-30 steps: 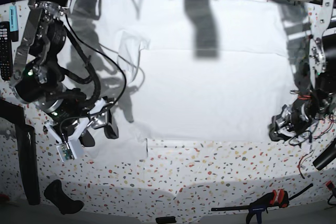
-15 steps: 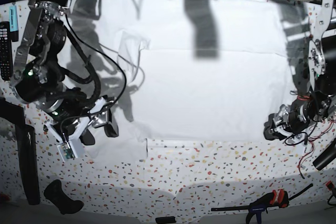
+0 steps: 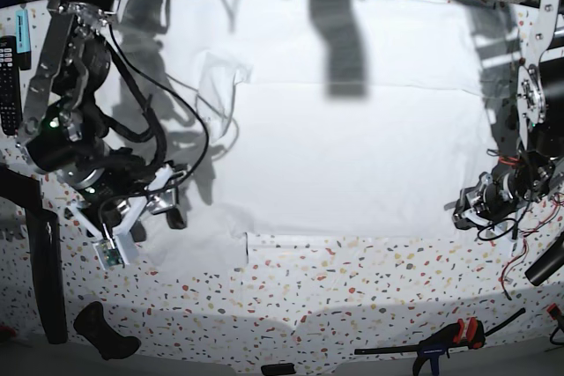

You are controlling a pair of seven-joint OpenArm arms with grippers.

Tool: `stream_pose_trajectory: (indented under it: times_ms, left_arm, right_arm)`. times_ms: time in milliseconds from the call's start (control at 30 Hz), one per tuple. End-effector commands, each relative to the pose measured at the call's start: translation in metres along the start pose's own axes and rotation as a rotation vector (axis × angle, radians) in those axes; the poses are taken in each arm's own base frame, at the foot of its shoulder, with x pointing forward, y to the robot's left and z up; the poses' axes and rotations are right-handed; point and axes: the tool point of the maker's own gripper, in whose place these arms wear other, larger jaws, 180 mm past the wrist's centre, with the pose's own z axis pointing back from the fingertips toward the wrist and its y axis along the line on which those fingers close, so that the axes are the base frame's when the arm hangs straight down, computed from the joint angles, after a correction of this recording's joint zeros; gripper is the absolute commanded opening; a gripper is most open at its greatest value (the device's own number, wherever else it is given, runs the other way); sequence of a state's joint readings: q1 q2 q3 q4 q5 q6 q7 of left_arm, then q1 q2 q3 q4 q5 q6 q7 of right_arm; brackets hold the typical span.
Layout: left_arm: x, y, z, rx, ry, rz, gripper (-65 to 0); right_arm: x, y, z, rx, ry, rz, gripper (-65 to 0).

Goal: Fold the T-shirt properly
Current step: 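Lower both grippers to opposite side edges of the folded white shirt, then close both grippers on the shirt's side edges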

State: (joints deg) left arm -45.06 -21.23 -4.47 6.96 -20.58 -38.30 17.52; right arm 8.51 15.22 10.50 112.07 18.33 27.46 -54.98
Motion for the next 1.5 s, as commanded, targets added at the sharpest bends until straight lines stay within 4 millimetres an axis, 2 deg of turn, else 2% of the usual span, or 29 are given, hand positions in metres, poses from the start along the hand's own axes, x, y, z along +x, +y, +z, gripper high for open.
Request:
stream_pose_trajectory:
  times_ms: [0,233,433,533,633,800,933,1100,1233,1467]
  left_arm:
    - [0.026,-0.004,0.003,-0.01,-0.052,-0.012,-65.0]
    - [0.021,-0.004,0.003,-0.01,-0.027,-0.012,-65.0]
    - [0.022,-0.004,0.003,-0.01,-0.032,-0.012,-65.0]
    - [0.022,-0.004,0.003,-0.01,-0.031,-0.012,-65.0]
    - [0.022,-0.004,0.003,-0.01,-0.031,-0.012,-65.0]
    - [0.022,-0.004,0.003,-0.01,-0.032,-0.012,-65.0]
    - [0.023,-0.004,0.003,-0.01,-0.036,-0.012,-65.0]
    - [0.023,-0.004,0.003,-0.01,-0.035,-0.012,-65.0]
    - [0.023,-0.004,0.003,-0.01,-0.036,-0.012,-65.0]
    - [0.024,-0.004,0.003,-0.01,-0.041,-0.012,-65.0]
  right_arm:
    - [0.013,-0.014,-0.001,-0.049,-0.035,0.004,-27.8]
    - [-0.022,-0.059,-0.046,-0.098,0.146,-0.071,-27.8]
    - [-0.02,-0.11,-0.077,-0.122,0.236,-0.17,-27.8]
    - [-0.028,-0.123,-0.092,-0.106,0.313,-0.244,-27.8]
    - [-0.041,-0.118,-0.103,-0.041,0.396,-0.271,-27.8]
    - [-0.051,-0.089,-0.109,0.161,0.444,-0.156,-27.8]
    - [-0.073,-0.085,-0.106,0.155,0.581,0.033,-27.8]
    - [-0.092,-0.095,-0.112,0.078,0.653,0.378,-27.8]
    - [-0.095,-0.094,-0.122,0.047,0.652,0.62,-27.8]
    - [-0.087,-0.078,-0.14,0.064,0.556,0.891,-27.8]
